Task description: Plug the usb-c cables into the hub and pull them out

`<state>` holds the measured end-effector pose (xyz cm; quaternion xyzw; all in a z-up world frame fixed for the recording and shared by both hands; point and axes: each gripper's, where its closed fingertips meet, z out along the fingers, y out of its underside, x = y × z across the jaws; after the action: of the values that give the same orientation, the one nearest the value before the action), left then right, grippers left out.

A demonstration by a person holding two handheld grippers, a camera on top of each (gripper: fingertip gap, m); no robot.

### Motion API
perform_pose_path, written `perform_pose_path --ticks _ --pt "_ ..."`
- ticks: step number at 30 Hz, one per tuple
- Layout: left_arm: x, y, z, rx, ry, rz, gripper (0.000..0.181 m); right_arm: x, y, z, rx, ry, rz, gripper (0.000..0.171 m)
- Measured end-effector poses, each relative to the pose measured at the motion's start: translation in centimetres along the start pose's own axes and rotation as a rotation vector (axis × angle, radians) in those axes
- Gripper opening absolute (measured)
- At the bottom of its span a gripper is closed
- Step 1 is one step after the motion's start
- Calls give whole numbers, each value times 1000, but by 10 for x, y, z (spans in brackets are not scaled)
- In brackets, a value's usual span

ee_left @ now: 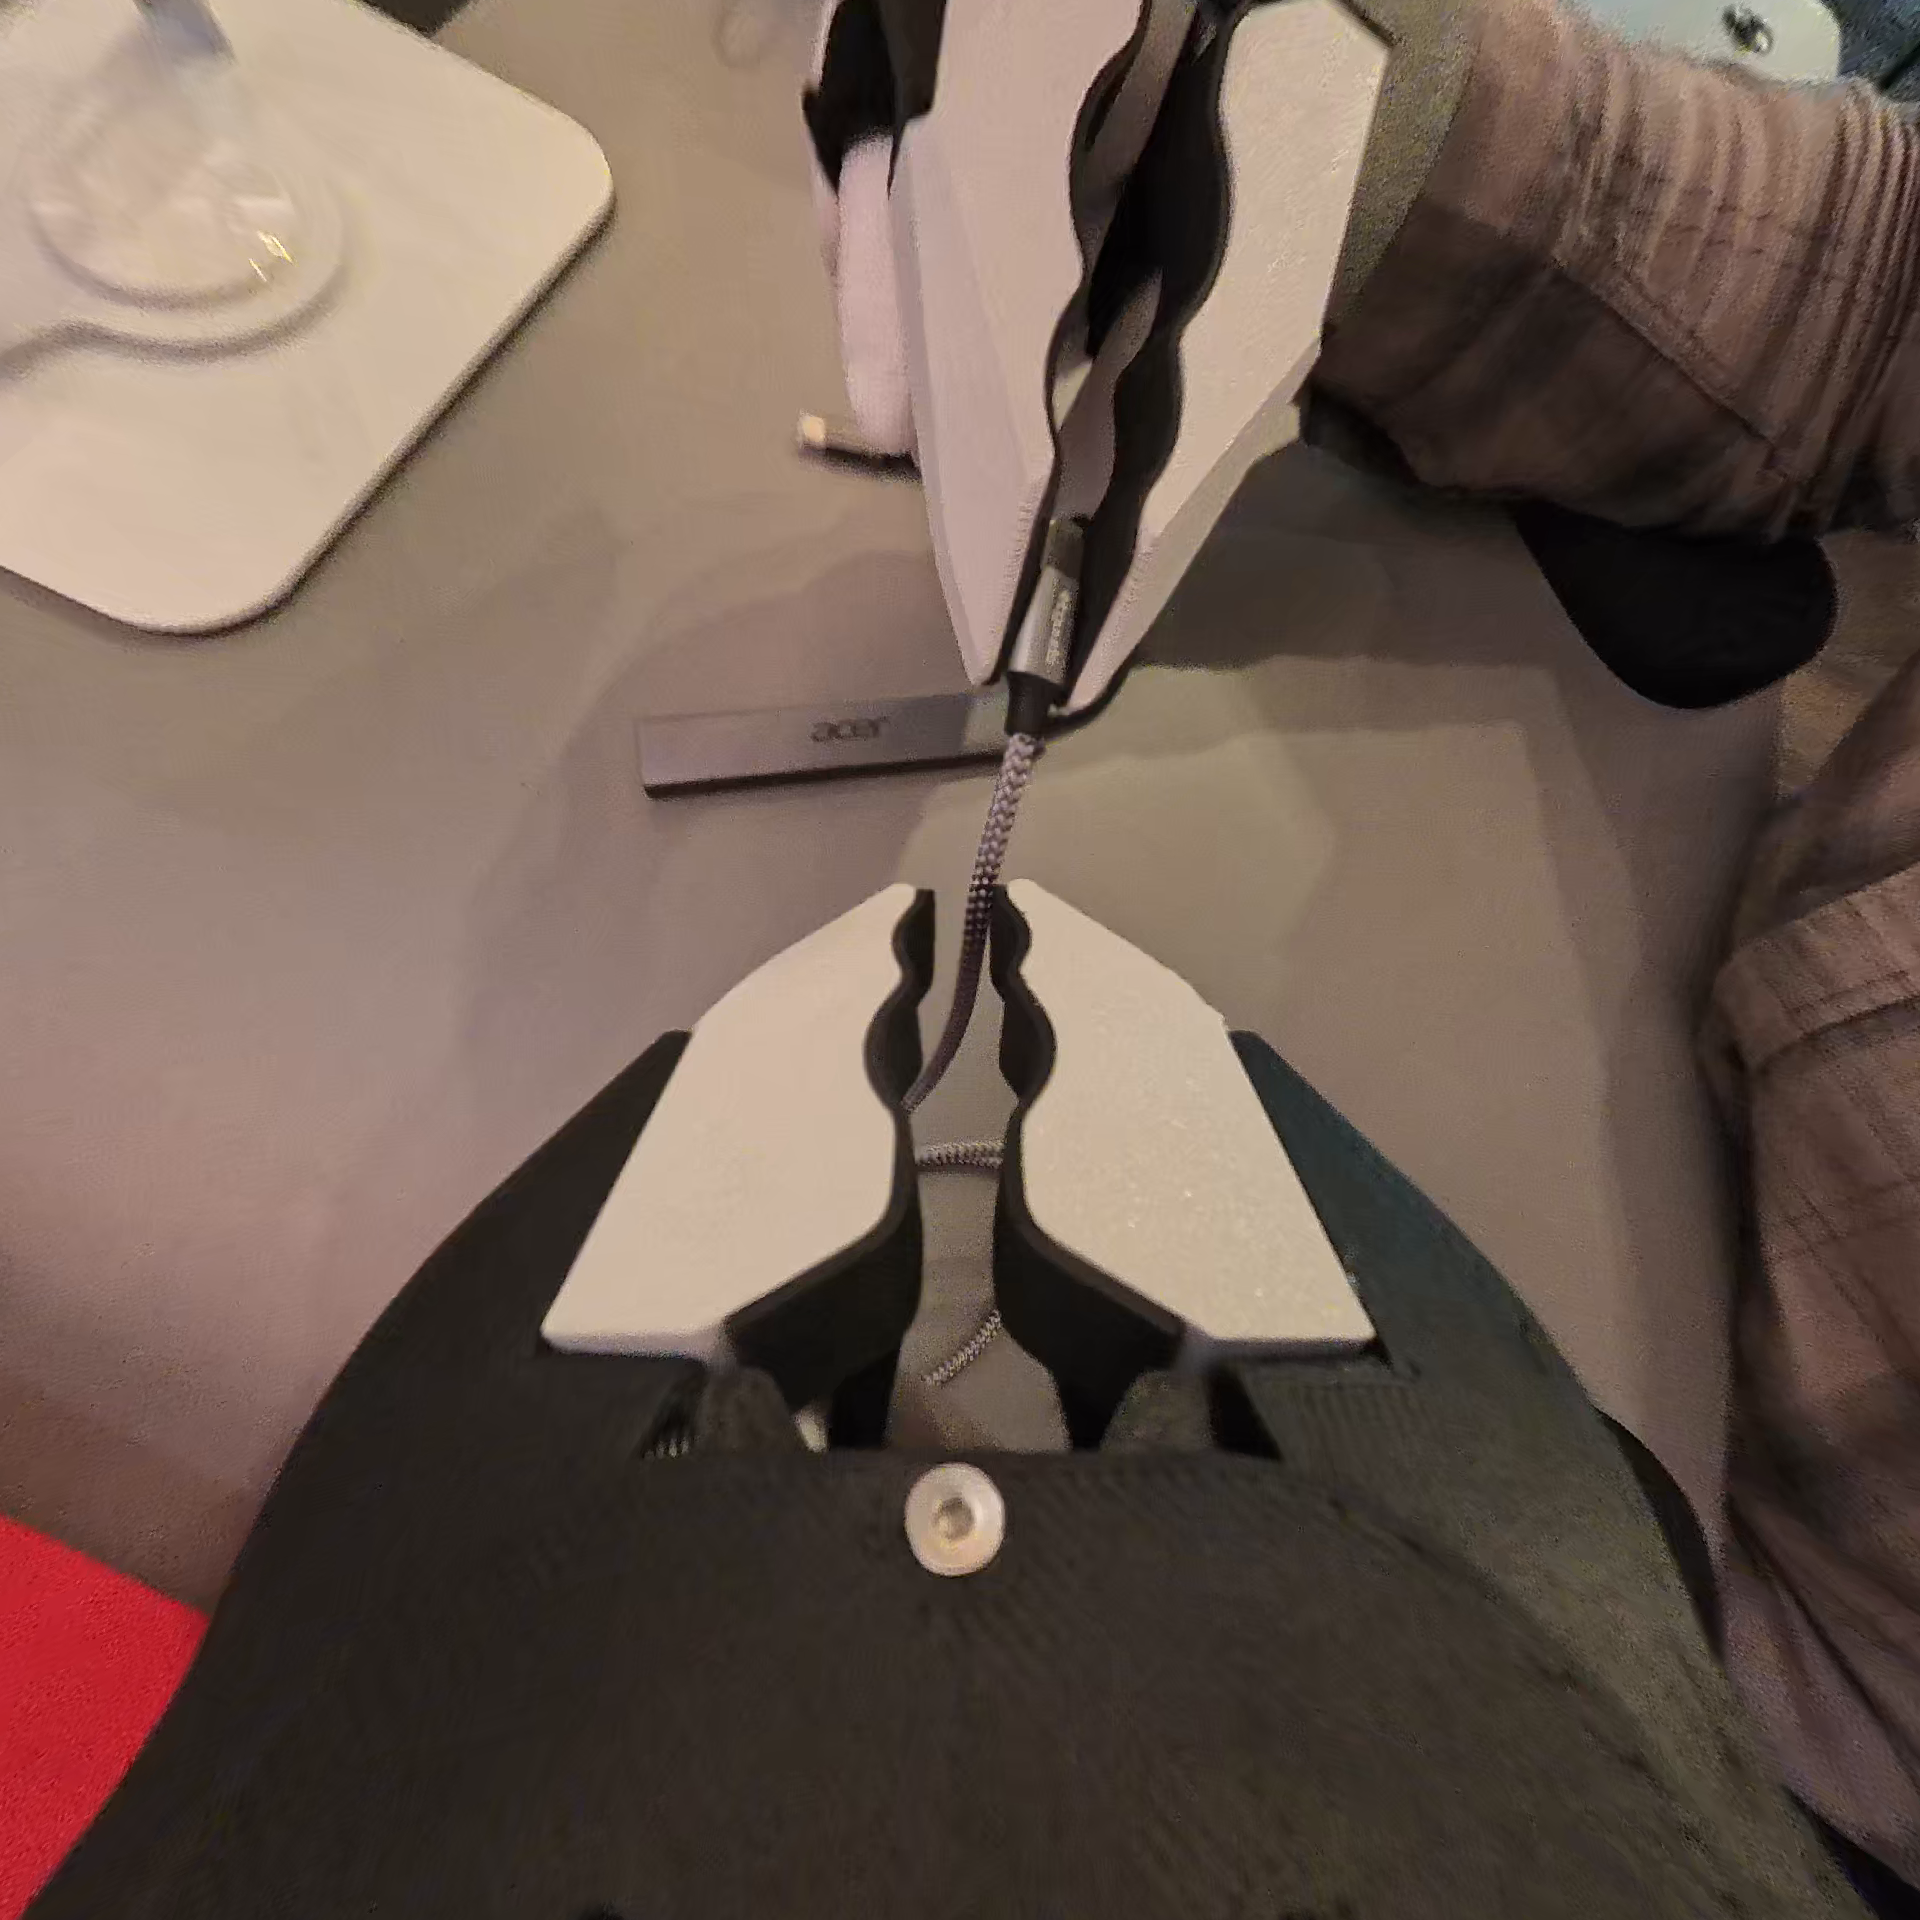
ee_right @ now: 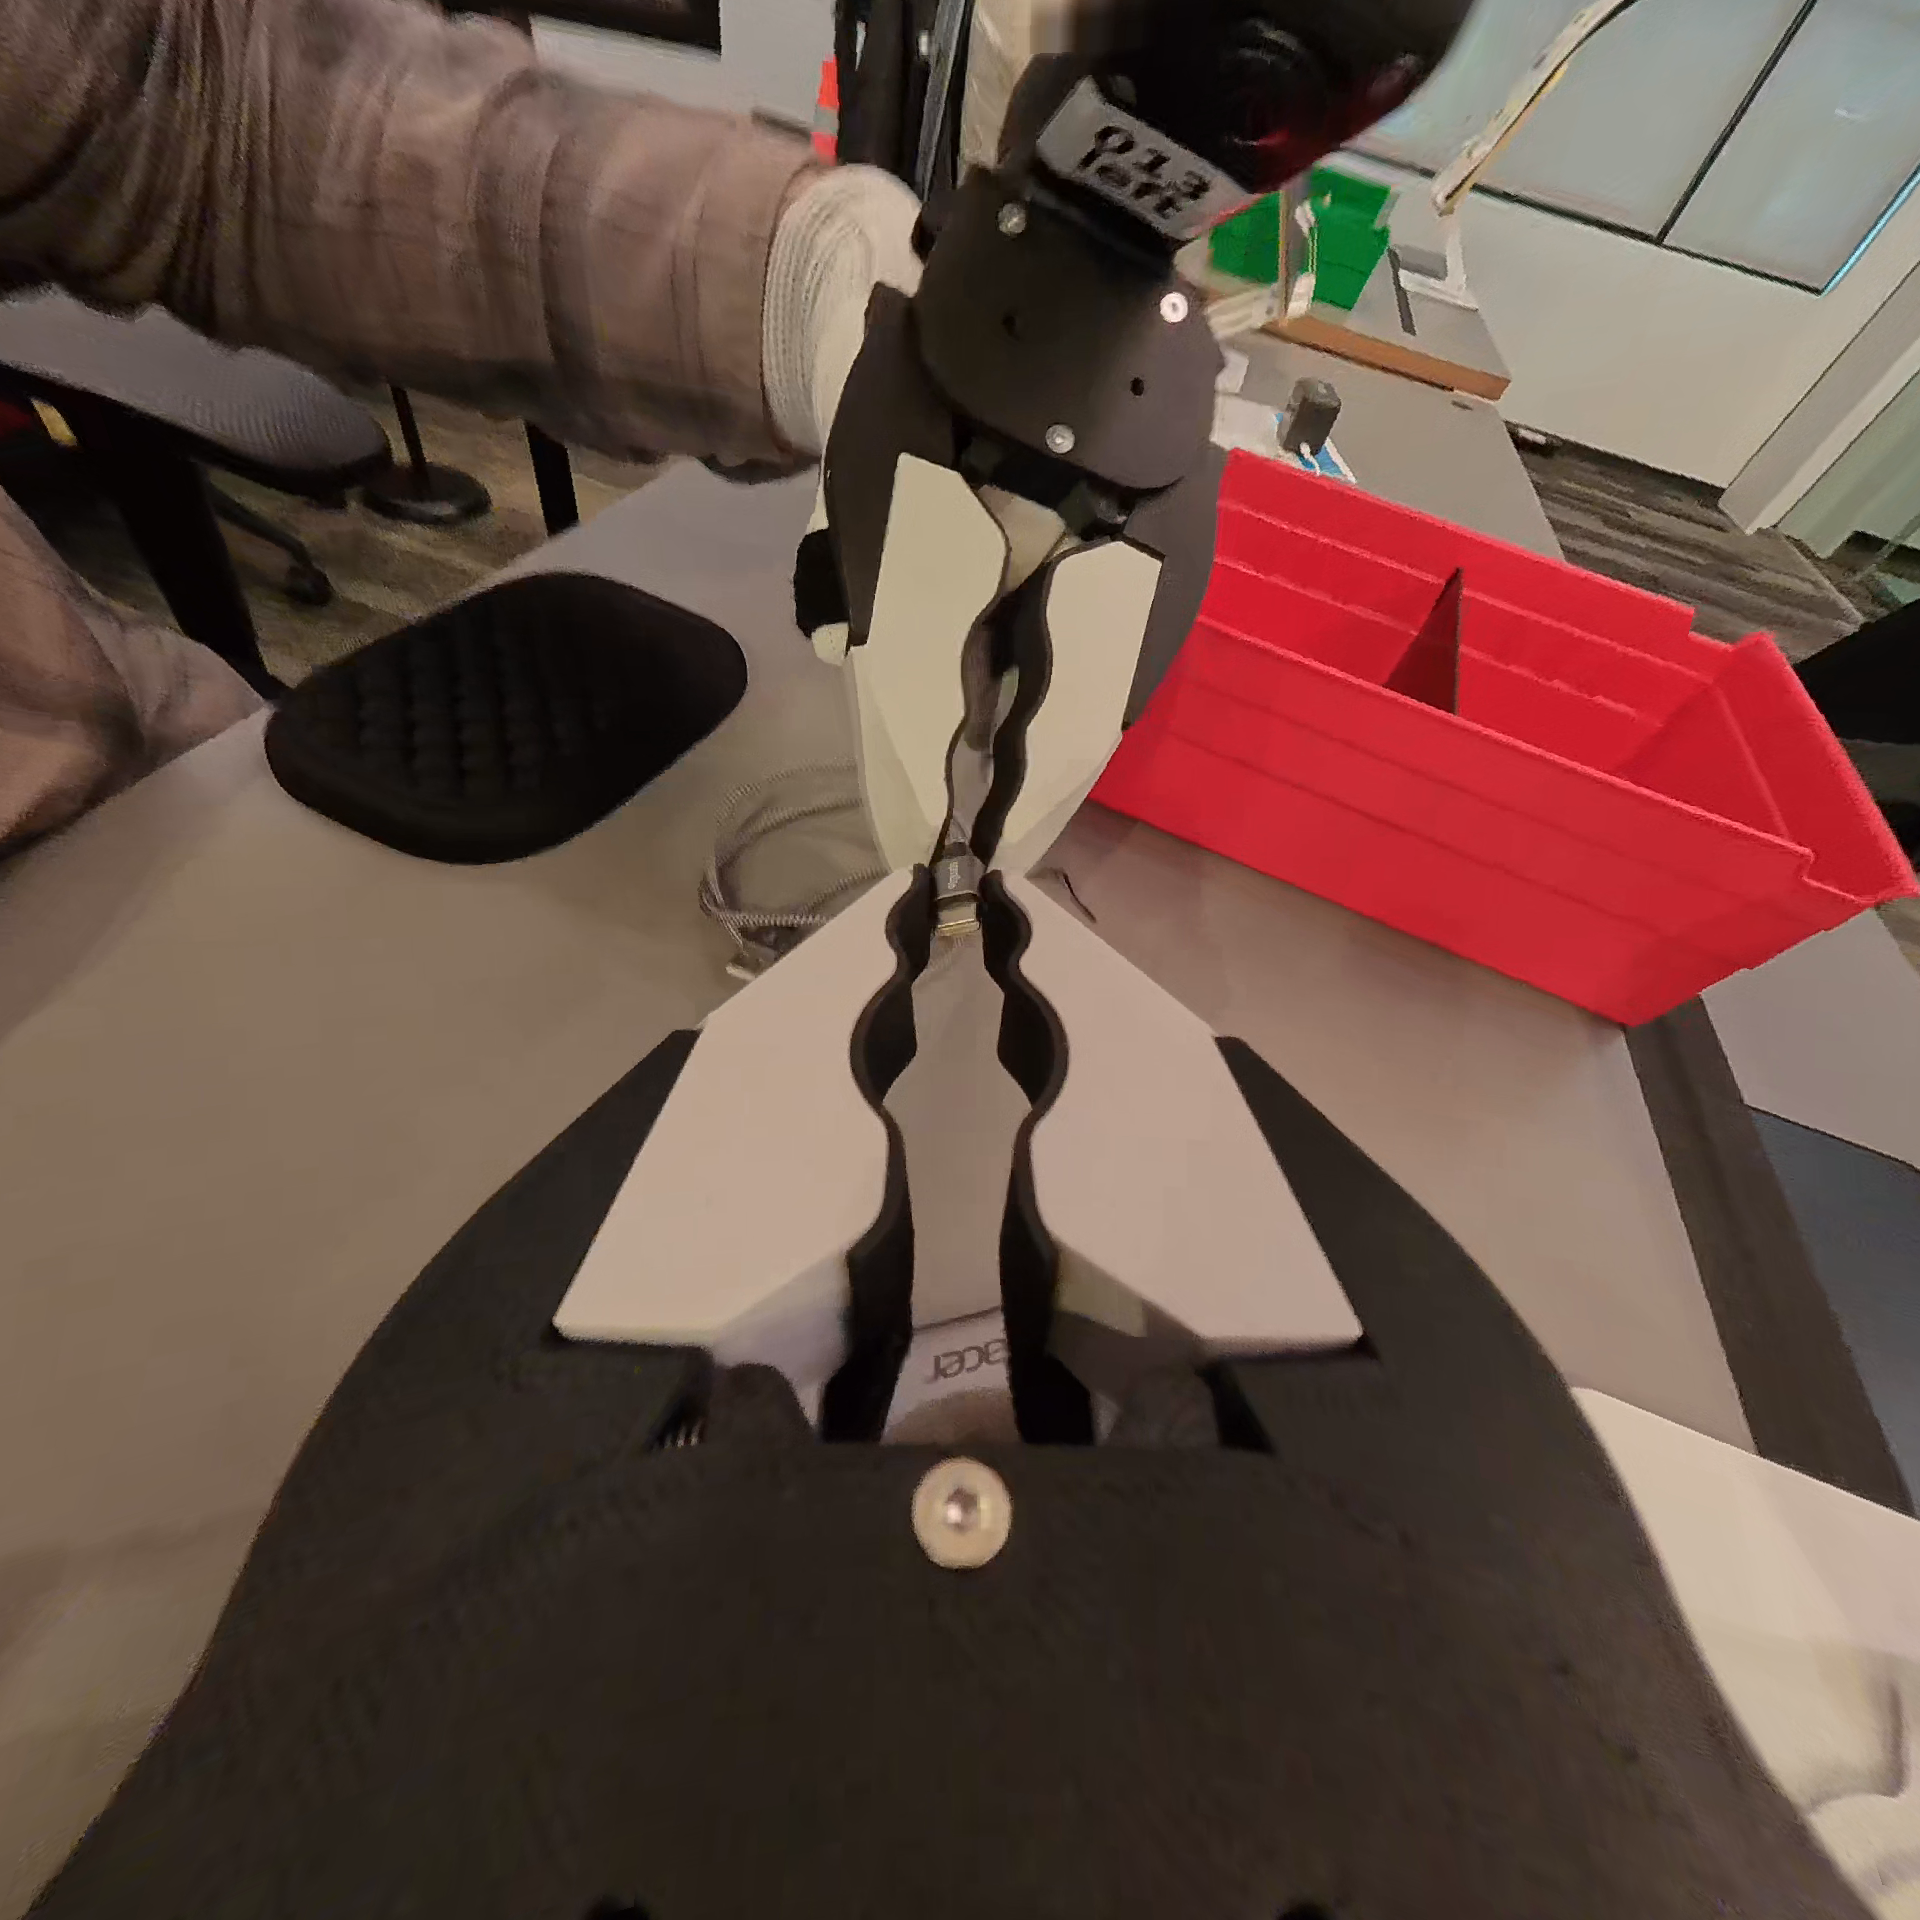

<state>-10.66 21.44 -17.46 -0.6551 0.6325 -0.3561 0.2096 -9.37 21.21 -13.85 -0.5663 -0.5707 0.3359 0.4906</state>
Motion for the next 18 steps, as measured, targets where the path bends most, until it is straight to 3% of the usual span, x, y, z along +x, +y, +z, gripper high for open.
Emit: perform_pose_path --ticks 4,9,13,18 --pt "7 -32 -15 244 -12 69 37 8 -11 -8 137 -12 111 7" --pt "5 -61 -33 526 10 64 41 22 -27 -21 342 -8 228 7" --pt "-4 -80 -39 630 -23 108 43 28 -35 -29 435 -13 280 7" --pt "-6 -97 -28 640 -61 226 36 33 -46 -39 559 -52 374 7"
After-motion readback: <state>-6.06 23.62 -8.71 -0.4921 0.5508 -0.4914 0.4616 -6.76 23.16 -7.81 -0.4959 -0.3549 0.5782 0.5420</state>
